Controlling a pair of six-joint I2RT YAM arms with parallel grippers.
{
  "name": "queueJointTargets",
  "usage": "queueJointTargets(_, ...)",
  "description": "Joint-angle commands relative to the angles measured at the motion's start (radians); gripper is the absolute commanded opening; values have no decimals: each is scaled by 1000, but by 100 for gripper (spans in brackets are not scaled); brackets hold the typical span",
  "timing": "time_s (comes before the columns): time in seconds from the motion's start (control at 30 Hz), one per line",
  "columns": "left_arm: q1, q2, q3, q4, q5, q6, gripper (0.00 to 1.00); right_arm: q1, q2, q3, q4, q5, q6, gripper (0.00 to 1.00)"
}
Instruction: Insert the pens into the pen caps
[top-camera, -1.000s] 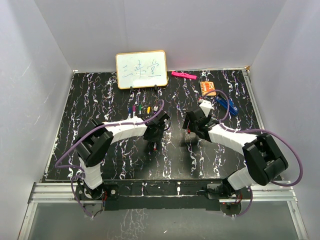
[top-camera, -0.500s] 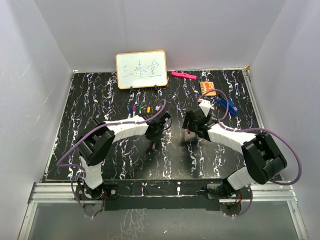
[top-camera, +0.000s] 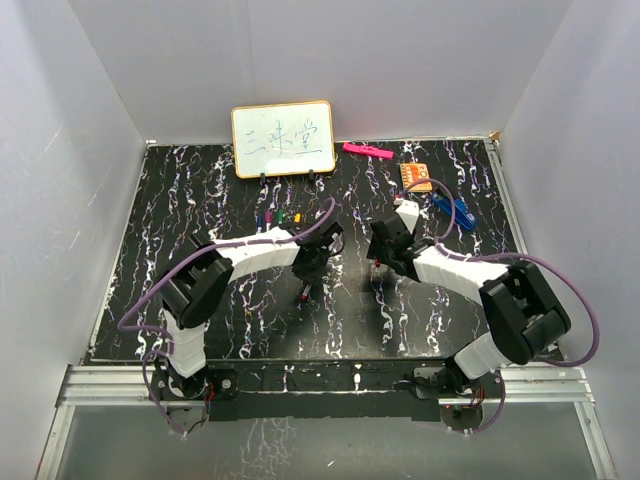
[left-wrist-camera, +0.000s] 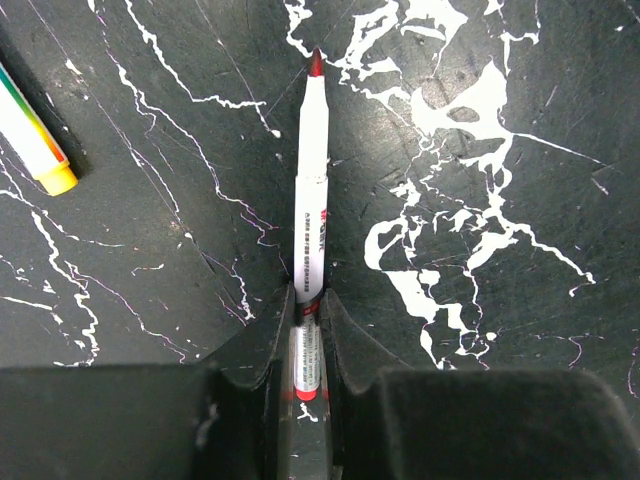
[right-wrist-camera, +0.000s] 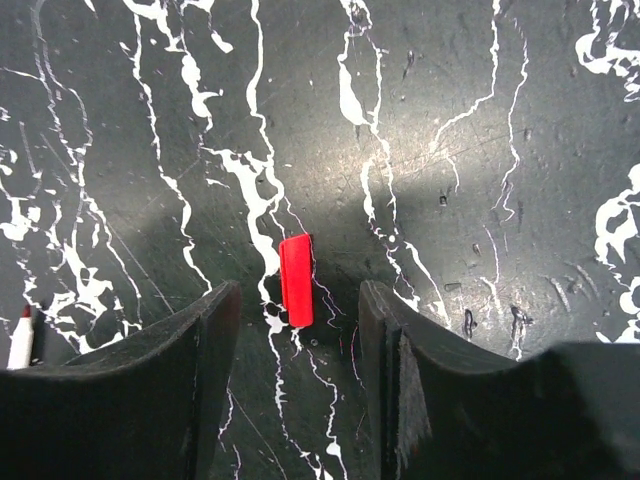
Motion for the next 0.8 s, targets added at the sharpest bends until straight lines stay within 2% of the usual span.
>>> queueJointTargets(0.0, -11, 89, -87, -35, 57, 18, 0, -3, 42, 44, 10, -14, -11, 46)
queueJointTargets(0.37, -10, -85, -98, -20, 83, 53, 0, -3, 86, 70, 22, -4, -32, 45)
queueJointTargets(0.77, -11, -173, -103, -21, 102, 58, 0, -3, 140, 83, 19, -21, -27, 38)
